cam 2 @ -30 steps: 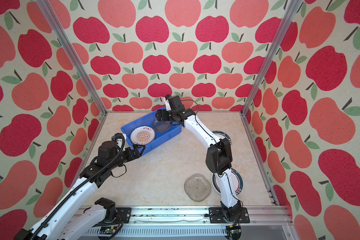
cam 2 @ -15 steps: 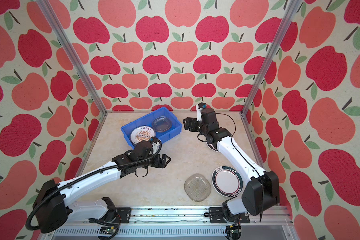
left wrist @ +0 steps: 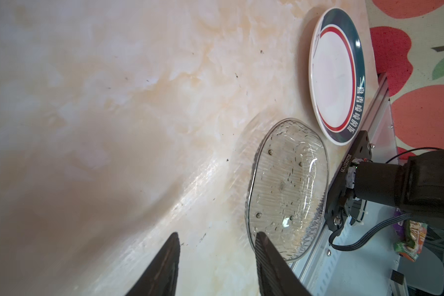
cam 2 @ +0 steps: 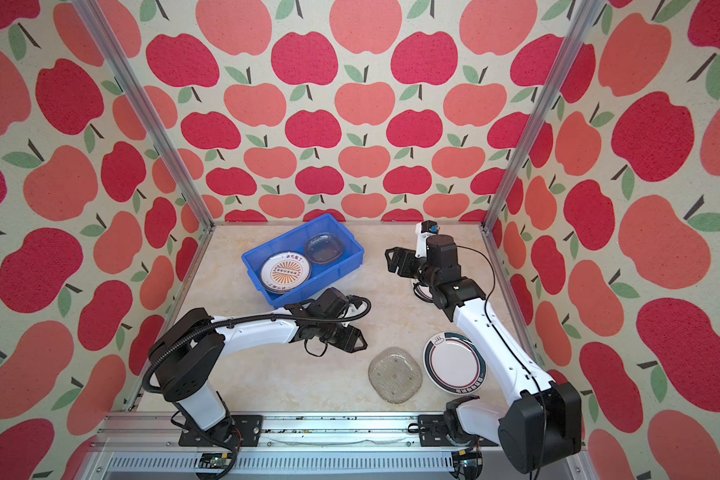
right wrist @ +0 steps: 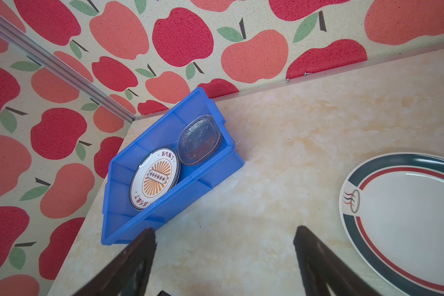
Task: Place the plates into the plastic bin on the countertop
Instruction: 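Withdraw both grippers and reach the left gripper to the clear glass plate, then grasp the glass plate rim with the left gripper and carry it into the bin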
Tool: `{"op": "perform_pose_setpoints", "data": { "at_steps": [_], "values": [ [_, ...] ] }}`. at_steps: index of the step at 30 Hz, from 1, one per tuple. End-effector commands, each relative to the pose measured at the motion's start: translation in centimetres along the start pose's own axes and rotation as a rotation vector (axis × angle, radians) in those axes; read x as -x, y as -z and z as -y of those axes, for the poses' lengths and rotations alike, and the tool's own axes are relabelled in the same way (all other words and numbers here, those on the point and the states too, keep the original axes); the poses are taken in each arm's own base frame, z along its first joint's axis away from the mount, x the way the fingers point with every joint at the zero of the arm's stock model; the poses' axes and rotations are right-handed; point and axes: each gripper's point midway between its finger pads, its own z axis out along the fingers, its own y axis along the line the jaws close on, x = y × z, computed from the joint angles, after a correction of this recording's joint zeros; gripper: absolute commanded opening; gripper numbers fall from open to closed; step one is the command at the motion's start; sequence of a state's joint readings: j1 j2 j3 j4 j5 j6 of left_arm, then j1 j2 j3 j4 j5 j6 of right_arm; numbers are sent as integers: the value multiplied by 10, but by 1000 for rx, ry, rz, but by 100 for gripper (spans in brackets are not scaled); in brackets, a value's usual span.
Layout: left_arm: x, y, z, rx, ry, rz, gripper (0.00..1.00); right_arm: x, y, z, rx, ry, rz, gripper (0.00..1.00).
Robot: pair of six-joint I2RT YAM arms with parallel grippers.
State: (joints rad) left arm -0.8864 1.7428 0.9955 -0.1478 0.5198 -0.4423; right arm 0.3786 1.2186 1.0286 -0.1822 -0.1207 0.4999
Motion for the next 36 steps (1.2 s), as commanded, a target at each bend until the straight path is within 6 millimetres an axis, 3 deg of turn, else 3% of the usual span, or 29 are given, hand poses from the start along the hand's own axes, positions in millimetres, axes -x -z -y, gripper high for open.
{"op": "perform_pose_setpoints", "data": {
  "at_steps": [1, 11, 21, 26, 34, 36],
  "values": [
    [5, -8, 28, -151, -6, -32, 51, 1, 6, -4, 40, -15, 13, 88],
    [-4, -44, 34, -136, -19, -125, 51, -6, 7, -1, 52, -28, 6, 88],
    [-10, -65, 20, -61, 9, -194, 40, -5, 12, 9, 41, -43, 15, 88],
    [-9, -69, 18, -53, 17, -203, 31, -4, 12, 9, 51, -51, 19, 88],
    [-4, -68, 14, -25, 23, -187, 0, -4, 9, 8, 58, -54, 13, 87],
    [3, -63, 13, -10, 20, -158, 0, -3, 8, 8, 57, -54, 14, 87]
  ]
}}
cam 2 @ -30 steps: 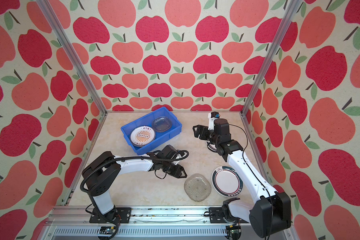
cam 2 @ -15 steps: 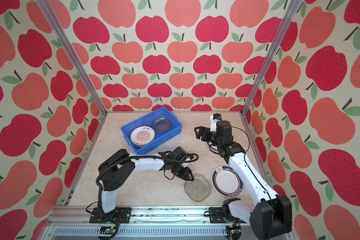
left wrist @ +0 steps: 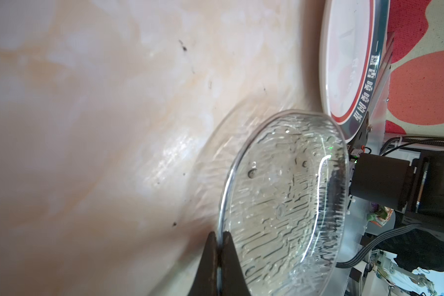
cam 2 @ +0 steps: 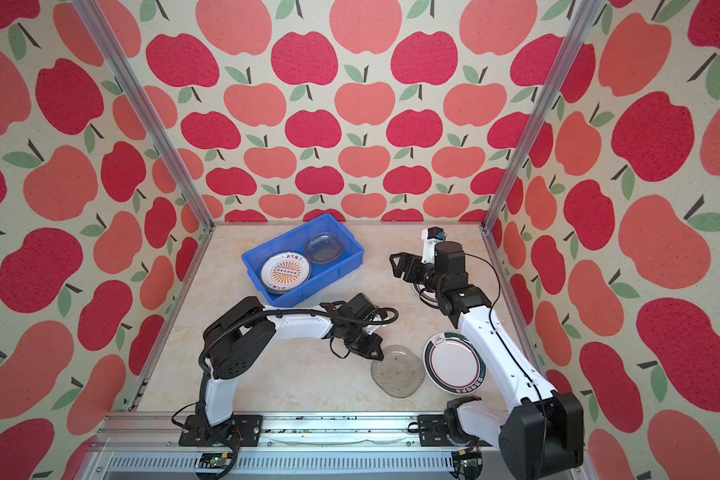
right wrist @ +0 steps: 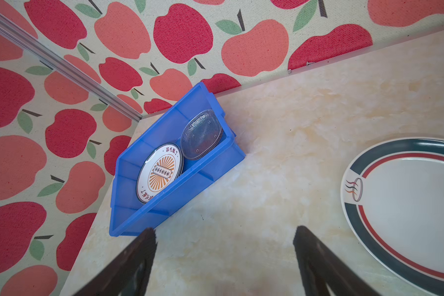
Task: Place the plates into the plastic bin on the countertop
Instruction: 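Grasp the glass plate rim with the left gripper and carry it into the bin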
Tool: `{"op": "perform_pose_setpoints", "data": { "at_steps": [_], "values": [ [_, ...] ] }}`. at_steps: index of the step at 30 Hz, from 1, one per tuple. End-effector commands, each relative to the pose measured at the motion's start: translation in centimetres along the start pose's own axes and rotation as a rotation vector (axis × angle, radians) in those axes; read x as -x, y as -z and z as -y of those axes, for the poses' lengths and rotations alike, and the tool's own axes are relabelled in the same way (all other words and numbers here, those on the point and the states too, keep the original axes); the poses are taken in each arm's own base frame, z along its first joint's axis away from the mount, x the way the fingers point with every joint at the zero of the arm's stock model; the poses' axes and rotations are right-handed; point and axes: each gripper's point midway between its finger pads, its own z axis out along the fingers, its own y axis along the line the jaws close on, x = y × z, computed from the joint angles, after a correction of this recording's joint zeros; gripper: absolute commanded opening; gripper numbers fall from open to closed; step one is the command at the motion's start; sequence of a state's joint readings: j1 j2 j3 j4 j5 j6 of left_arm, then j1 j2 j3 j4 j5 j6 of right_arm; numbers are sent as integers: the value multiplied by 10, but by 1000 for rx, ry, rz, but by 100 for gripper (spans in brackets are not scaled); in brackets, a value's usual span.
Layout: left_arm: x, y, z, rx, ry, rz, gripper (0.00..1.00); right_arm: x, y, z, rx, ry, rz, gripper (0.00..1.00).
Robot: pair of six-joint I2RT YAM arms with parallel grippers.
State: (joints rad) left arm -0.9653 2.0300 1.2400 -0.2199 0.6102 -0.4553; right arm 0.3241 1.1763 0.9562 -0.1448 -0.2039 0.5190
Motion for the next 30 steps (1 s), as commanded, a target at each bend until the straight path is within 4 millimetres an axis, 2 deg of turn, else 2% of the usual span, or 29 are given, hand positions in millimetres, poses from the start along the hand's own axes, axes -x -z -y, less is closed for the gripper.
{"op": "perform_pose_setpoints", "data": {
  "at_steps": [1, 3, 7, 10, 14, 17, 19, 22, 24, 26, 30],
  "values": [
    [10, 10, -6, 49, 9, 38, 0, 7, 1, -4, 25, -12, 17, 87],
    [18, 22, -2, 60, 1, 83, 0, 10, -1, -6, 28, -13, 14, 87],
    [27, 68, 12, 115, -9, 151, 0, 21, -2, -9, 19, -16, 25, 87],
    [32, 127, 25, 192, -37, 248, 0, 37, 1, -7, -14, -18, 62, 87],
    [47, 215, 12, 284, 3, 465, 0, 58, 7, 5, -87, -28, 173, 87],
    [59, 288, -13, 352, 102, 657, 0, 65, 1, 7, -87, -50, 186, 87],
    [67, 336, -39, 425, 193, 808, 0, 65, -9, 8, -83, -64, 164, 87],
    [75, 386, -82, 460, 357, 984, 0, 65, -24, 10, -73, -94, 138, 87],
    [83, 401, -106, 468, 426, 1036, 0, 67, -32, 8, -59, -104, 126, 87],
    [90, 408, -134, 503, 507, 1053, 0, 69, -37, 7, -54, -110, 115, 88],
    [106, 398, -181, 477, 658, 1066, 0, 73, -47, 10, -71, -121, 92, 88]
  ]
}}
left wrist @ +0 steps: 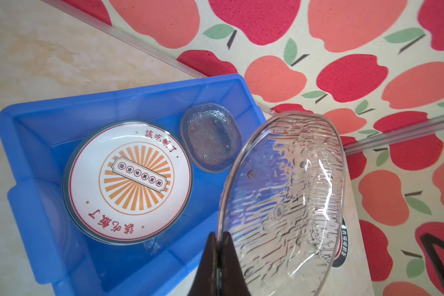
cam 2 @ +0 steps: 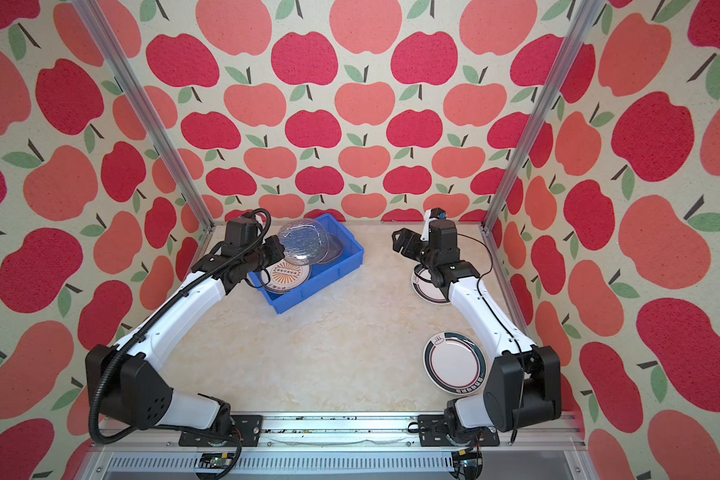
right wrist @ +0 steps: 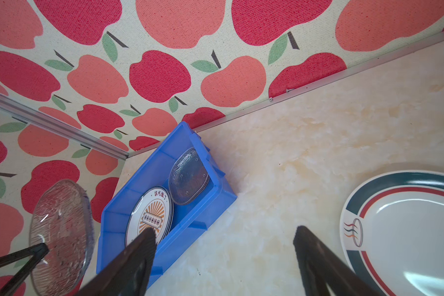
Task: Place the plates into the plastic bin on the countertop
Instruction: 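Grasp the glass plate rim with the left gripper and carry it into the bin, then lower the glass plate into the bin and open the left gripper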
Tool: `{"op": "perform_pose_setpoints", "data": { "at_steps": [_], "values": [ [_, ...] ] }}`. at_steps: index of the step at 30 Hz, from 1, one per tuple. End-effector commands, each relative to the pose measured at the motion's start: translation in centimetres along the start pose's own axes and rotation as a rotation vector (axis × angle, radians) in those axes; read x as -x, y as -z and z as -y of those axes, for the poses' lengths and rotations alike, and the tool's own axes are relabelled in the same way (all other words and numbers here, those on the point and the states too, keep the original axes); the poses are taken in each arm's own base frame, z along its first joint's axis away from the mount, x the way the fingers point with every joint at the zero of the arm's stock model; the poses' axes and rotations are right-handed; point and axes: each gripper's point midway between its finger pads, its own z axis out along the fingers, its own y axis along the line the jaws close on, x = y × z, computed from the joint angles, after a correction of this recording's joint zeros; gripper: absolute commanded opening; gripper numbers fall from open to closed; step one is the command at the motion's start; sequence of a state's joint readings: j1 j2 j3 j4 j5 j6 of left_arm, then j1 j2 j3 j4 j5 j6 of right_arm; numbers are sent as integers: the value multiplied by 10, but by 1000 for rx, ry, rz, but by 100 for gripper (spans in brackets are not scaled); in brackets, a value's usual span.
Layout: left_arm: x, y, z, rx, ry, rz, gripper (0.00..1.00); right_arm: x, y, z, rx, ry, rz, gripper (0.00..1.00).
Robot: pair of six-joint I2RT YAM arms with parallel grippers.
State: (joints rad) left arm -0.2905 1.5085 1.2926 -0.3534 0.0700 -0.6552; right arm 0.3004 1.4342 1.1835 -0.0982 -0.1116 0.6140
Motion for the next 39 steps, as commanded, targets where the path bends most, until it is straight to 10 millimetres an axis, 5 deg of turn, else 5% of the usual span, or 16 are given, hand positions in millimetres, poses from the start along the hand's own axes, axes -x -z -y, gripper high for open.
{"op": "perform_pose_setpoints", "data": {
  "at_steps": [1, 19, 30, 39],
  "values": [
    [13, -28, -7, 16, 146, 36, 0, 17, 0, -7, 4, -29, 17, 88],
    [-5, -151, -8, 72, 302, 3, 0, 14, -12, 16, -10, -103, -27, 89],
    [-19, -187, -10, 52, 271, -124, 0, 16, -7, 19, -3, -109, -26, 89],
    [-35, -191, -20, 65, 274, -145, 0, 15, -10, 18, 11, -119, -32, 88]
  ]
}}
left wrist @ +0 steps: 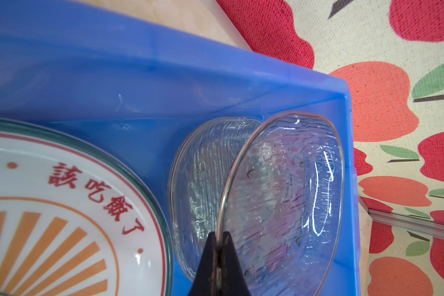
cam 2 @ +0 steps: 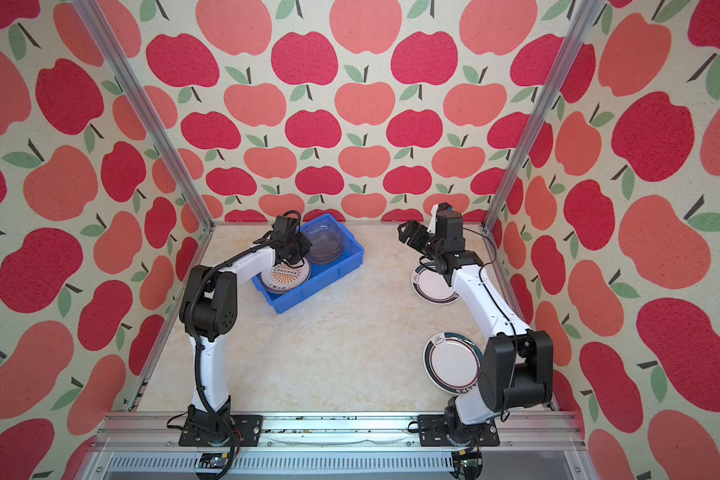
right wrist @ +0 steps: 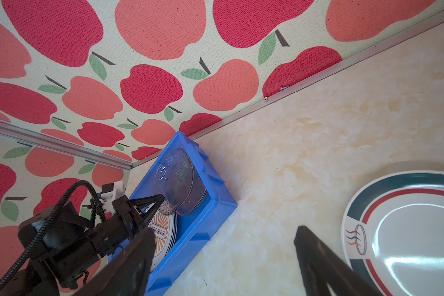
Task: Place the plates into the plastic bin on the countertop
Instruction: 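Lower the glass plate into the bin and open the left gripper, then reach both grippers to the green-rimmed plate and grasp its rim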
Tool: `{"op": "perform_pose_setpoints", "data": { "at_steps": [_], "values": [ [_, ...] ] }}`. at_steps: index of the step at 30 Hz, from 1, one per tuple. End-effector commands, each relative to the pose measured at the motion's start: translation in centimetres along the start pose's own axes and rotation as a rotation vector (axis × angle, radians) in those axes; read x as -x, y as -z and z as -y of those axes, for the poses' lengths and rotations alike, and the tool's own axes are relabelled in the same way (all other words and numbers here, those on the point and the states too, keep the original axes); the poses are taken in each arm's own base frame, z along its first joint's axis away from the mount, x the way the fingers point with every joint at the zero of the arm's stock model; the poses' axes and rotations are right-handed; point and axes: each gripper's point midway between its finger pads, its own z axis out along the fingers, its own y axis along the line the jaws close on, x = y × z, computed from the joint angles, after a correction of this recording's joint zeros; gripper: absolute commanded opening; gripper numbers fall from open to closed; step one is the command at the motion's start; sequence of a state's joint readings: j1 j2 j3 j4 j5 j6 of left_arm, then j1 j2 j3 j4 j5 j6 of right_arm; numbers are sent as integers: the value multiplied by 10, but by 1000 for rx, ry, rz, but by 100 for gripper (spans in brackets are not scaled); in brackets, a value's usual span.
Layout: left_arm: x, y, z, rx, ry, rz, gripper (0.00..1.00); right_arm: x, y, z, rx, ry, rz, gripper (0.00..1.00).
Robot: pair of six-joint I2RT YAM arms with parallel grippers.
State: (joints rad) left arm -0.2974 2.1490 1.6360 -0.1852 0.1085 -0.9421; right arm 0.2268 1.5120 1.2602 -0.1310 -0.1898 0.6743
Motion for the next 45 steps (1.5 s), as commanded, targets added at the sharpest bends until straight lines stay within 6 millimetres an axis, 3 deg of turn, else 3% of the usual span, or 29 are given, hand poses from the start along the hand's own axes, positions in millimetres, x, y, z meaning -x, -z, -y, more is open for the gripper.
{"op": "perform_pose_setpoints", "data": {
  "at_steps": [1, 19, 24, 29, 34, 38, 41, 44, 45],
  "values": [
    [-6, -3, -7, 12, -17, -25, 0, -1, 2, -1, 14, -21, -6, 88],
    [-11, -17, -27, 95, -39, -58, 0, -4, -3, -3, 32, -33, -25, 88],
    [-5, -13, -28, 107, -50, -38, 26, -5, -4, -5, 40, -34, -30, 89],
    [4, -9, -18, 102, -82, -21, 31, -5, -2, -7, 46, -30, -33, 89],
    [29, 9, 1, 84, -135, 27, 35, -3, 0, -13, 62, -15, -37, 89],
    [42, 37, 37, 7, -255, 76, 62, -6, 2, -18, 77, 12, -65, 86],
    [24, 64, 73, -131, -358, 42, 78, -11, 12, -12, 58, 25, -57, 85],
    [-23, 86, 91, -238, -434, -61, 99, -20, 29, 3, 3, 45, -29, 85],
    [-43, 96, 96, -269, -465, -110, 99, -24, 36, 10, -25, 47, -28, 85]
  ]
}}
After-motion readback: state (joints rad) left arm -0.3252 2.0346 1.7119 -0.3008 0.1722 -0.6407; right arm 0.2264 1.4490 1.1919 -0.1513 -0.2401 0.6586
